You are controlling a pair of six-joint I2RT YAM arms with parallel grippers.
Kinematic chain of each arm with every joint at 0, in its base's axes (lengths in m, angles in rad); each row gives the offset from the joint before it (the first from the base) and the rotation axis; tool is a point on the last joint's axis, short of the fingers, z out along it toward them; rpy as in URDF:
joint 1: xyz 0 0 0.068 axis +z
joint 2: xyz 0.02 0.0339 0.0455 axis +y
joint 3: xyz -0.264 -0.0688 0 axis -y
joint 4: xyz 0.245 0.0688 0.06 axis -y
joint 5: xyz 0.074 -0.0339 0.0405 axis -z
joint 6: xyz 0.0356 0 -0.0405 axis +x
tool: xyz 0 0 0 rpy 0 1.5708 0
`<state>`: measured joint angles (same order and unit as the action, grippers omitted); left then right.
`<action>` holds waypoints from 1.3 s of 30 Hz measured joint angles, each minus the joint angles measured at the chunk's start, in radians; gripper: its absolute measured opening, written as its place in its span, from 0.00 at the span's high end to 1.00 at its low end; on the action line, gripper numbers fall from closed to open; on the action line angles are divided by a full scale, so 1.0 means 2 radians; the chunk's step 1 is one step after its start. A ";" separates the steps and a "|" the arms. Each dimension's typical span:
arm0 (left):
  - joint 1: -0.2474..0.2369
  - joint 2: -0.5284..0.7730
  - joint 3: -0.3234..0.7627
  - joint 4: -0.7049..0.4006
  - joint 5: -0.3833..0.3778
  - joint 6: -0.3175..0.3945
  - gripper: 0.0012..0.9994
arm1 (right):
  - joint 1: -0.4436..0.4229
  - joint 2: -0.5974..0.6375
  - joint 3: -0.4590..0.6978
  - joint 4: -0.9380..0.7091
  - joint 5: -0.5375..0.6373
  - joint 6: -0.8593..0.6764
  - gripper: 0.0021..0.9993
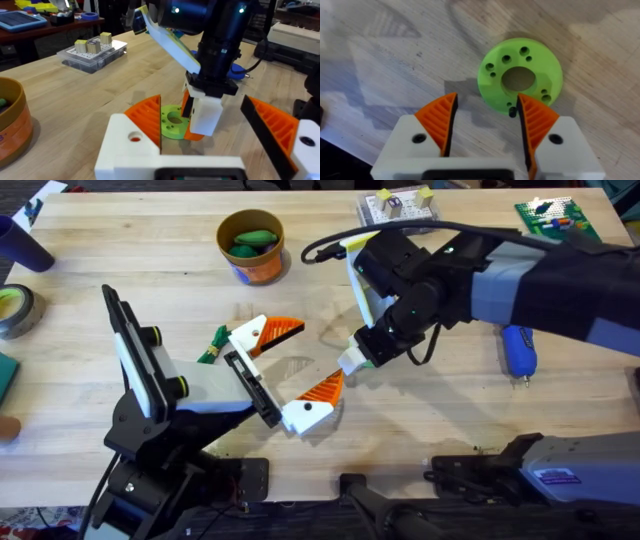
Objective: Pick up the gripper from the table and insert it into the empty holder that is missing its gripper. Then pick up a screw, insert it into the mounting hole, and use the screwdriver to tighten it. Finally, clean up the table by picking up the vegetable and placing it into the bucket.
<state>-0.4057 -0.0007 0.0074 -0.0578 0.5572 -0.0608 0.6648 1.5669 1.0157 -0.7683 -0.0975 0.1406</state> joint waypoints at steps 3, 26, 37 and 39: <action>0.000 0.000 0.000 0.001 0.000 0.000 0.01 | 0.000 0.001 0.001 -0.001 0.000 0.008 0.30; 0.000 0.000 0.000 0.001 -0.001 0.000 0.01 | -0.053 -0.247 0.042 -0.116 0.043 0.023 0.30; 0.000 0.000 0.000 0.001 -0.001 0.000 0.01 | -0.052 -0.296 0.038 -0.152 0.064 0.023 0.30; 0.000 0.000 0.000 0.001 -0.001 0.000 0.01 | -0.051 -0.296 0.027 -0.145 0.064 0.024 0.30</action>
<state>-0.4061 0.0002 0.0074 -0.0560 0.5545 -0.0612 0.5637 0.9751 1.0690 -1.0590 0.0305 0.1880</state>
